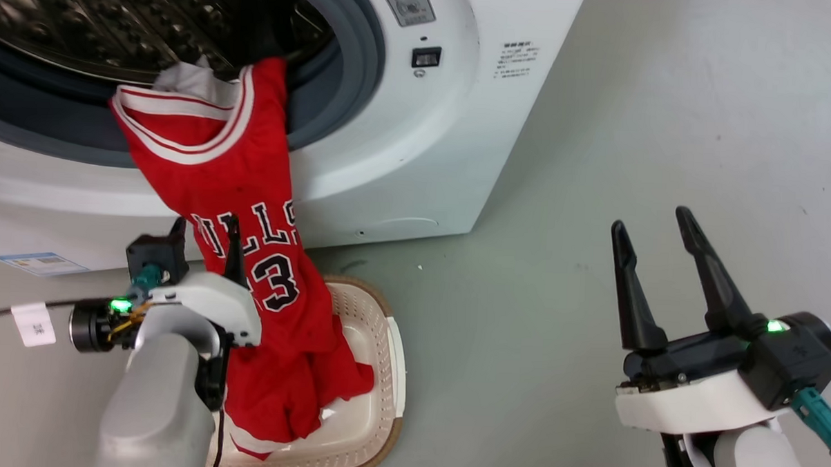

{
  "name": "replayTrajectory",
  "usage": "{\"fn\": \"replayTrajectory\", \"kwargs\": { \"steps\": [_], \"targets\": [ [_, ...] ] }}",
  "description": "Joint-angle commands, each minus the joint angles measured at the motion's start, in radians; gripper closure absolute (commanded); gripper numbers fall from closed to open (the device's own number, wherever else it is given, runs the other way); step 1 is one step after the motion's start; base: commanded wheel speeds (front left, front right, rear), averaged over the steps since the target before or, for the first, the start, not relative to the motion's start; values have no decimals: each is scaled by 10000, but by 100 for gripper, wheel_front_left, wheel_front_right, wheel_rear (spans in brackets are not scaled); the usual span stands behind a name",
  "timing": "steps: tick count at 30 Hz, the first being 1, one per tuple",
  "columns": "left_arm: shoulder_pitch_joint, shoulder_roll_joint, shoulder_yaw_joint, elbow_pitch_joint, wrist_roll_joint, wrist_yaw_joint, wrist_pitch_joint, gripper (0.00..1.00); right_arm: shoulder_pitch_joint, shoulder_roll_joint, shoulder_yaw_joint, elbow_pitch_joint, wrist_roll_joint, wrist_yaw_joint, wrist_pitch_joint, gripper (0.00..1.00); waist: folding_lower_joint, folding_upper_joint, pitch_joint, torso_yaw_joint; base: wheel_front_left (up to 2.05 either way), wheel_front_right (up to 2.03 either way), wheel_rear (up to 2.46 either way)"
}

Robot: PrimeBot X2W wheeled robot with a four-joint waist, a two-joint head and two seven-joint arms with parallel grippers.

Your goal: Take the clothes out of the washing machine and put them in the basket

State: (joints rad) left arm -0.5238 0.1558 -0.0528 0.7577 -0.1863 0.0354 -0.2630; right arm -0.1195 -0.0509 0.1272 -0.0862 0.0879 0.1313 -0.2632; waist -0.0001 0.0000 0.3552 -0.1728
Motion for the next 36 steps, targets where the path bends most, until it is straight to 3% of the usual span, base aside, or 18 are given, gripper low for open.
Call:
{"fn": "replayTrajectory", "kwargs": {
  "steps": [1, 14, 29, 30, 31, 32, 36],
  "targets": [
    [-228, 79, 87, 187, 34, -22, -25, 0, -192, 16, -18, -44, 60, -9, -23, 0, 1, 0, 252, -171, 0, 0, 0],
    [-1897, 526, 556, 1560, 270, -31, -27, 0, -665, 17, -78, -162, 209, -9, -23, 0, 1, 0, 1248, -535, 0, 0, 0],
    [-2601, 536, 677, 1793, 596, -85, -27, 0, -864, 14, -35, -137, 325, -9, -23, 0, 1, 0, 1519, -583, 0, 0, 0],
    [-2628, 541, 673, 1839, 600, -115, -27, 5, -858, 14, -45, -146, 331, -9, -23, 0, 1, 0, 1534, -589, 0, 0, 0],
    [-2670, 572, 691, 1879, 597, -147, -27, 56, -859, 16, -48, -154, 339, -9, -23, 0, 1, 0, 1554, -595, 0, 0, 0],
    [-2698, 586, 713, 1919, 582, -171, -27, 100, -860, 16, -58, -158, 343, -9, -23, 0, 1, 0, 1571, -600, 0, 0, 0],
    [-2711, 614, 751, 2054, 582, -277, -27, 100, -851, 14, -97, -120, 363, -9, -23, 0, 1, 0, 1560, -599, 0, 0, 0]
  ]
}}
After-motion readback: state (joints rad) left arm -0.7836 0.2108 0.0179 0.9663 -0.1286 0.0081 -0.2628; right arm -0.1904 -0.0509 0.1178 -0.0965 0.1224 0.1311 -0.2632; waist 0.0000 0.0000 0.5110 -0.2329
